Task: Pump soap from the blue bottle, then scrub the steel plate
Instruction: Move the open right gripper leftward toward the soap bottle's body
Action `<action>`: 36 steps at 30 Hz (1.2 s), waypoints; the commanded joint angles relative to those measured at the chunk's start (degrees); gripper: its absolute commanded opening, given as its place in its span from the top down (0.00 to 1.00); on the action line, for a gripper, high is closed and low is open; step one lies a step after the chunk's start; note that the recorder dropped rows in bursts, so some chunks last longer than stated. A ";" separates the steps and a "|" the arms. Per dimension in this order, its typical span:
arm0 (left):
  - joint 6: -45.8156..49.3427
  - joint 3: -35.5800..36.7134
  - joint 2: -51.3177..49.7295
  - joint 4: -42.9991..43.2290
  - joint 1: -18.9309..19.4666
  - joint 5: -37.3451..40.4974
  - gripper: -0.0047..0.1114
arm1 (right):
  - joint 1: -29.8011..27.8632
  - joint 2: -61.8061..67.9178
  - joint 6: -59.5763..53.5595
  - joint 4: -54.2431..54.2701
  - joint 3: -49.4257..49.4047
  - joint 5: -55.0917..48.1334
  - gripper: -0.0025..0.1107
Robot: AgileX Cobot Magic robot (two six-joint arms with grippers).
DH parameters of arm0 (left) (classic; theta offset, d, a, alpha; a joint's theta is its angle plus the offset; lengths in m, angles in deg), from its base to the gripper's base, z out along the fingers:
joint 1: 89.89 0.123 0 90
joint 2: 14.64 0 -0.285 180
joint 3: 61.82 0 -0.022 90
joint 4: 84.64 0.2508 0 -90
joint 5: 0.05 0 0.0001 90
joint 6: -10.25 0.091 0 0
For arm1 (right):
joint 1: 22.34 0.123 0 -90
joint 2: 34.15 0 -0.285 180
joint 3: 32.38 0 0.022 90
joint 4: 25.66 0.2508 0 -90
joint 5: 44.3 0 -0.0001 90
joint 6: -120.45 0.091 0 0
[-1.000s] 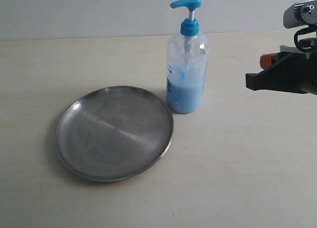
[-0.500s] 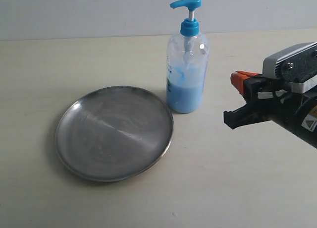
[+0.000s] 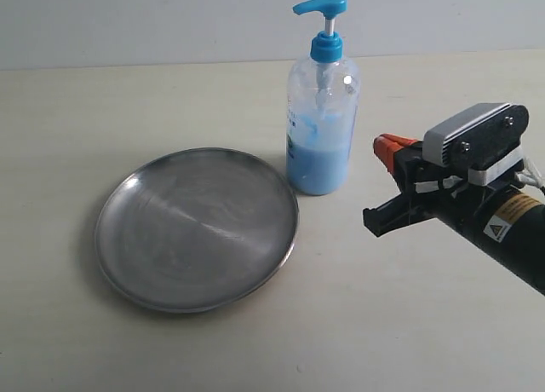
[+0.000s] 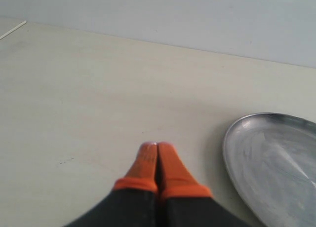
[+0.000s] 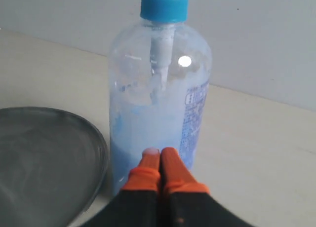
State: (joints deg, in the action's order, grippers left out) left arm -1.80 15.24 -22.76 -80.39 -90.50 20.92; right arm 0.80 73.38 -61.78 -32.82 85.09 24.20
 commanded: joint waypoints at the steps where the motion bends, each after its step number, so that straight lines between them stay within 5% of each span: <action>1: -0.23 0.15 0.34 0.17 0.12 -0.37 0.96 | 0.16 2.76 -0.81 2.36 0.23 1.47 0.96; 5: -0.23 0.15 0.34 0.17 0.12 -0.37 0.96 | 0.16 4.49 -0.81 2.55 1.71 1.47 0.83; 13: -0.23 0.15 0.34 0.17 0.12 -0.37 0.96 | 0.16 5.13 -0.81 1.92 3.51 -2.21 0.33; 16: -0.23 0.15 0.34 0.17 0.12 -0.37 0.96 | 0.16 5.13 -0.81 2.03 4.15 -1.14 0.22; 36: -0.23 0.15 0.34 0.17 0.12 -0.37 0.96 | 0.16 5.13 2.23 -2.05 9.26 -0.07 0.19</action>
State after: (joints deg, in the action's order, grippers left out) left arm -1.80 15.24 -22.76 -80.39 -90.50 20.92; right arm 0.80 78.44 -59.55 -33.40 93.13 24.28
